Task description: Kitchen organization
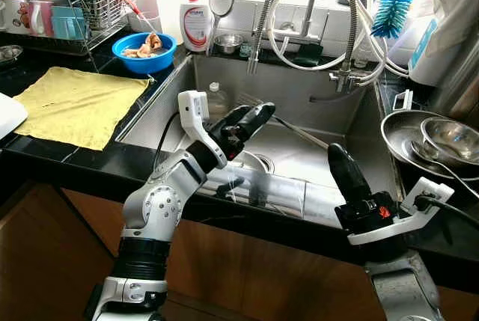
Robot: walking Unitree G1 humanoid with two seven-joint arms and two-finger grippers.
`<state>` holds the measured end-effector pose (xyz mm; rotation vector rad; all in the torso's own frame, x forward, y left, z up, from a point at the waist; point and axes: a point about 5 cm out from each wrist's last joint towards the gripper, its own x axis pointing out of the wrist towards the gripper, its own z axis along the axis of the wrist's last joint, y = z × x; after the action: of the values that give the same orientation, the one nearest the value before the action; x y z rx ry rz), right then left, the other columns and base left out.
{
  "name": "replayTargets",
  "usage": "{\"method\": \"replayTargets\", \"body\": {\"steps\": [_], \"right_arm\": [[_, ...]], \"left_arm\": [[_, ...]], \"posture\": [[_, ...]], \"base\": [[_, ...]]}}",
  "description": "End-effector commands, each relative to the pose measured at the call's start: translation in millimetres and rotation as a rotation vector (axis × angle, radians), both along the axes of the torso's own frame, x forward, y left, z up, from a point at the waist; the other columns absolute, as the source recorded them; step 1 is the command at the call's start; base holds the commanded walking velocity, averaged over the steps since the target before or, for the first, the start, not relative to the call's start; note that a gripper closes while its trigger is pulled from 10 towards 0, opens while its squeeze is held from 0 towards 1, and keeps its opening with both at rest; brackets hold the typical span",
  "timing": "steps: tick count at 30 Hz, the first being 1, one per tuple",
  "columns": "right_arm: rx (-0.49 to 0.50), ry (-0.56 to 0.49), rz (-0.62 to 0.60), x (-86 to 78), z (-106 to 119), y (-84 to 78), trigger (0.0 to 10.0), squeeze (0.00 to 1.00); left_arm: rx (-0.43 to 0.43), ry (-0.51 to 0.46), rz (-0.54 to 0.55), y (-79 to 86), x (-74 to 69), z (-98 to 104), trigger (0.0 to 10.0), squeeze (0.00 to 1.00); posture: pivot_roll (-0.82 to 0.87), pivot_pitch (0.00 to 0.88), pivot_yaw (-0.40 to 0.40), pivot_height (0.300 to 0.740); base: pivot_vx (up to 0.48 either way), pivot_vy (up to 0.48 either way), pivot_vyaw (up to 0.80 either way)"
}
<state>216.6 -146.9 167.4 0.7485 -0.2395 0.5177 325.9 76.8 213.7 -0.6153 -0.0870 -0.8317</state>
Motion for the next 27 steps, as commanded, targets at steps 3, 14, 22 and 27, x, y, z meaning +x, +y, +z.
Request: {"method": "replayTargets", "body": {"steps": [3,14,22,27], "right_arm": [[0.009,-0.031,0.013,-1.9,6.4,1.4,10.0,0.0],[0.002,-0.044,-0.029,-0.4,9.1,-4.4,10.0,0.0],[-0.025,-0.012,-0.123,5.5,4.0,-15.1,10.0,0.0],[-0.005,-0.004,-0.113,6.0,3.2,-13.6,10.0,0.0]], "left_arm": [[0.021,-0.006,0.024,1.7,0.8,1.5,10.0,0.0],[0.025,0.011,0.095,8.0,6.9,-0.6,10.0,0.0],[0.011,0.008,0.108,10.9,9.0,2.0,10.0,0.0],[0.01,0.008,0.112,11.0,10.0,1.9,10.0,0.0]], "posture": [[0.05,0.0,-0.026,0.74],[0.05,0.0,-0.027,0.74],[0.05,0.0,-0.027,0.74],[0.05,0.0,-0.027,0.74]], "base": [[0.0,0.0,0.0],[0.0,0.0,0.0],[0.0,0.0,0.0],[0.0,0.0,0.0]]}}
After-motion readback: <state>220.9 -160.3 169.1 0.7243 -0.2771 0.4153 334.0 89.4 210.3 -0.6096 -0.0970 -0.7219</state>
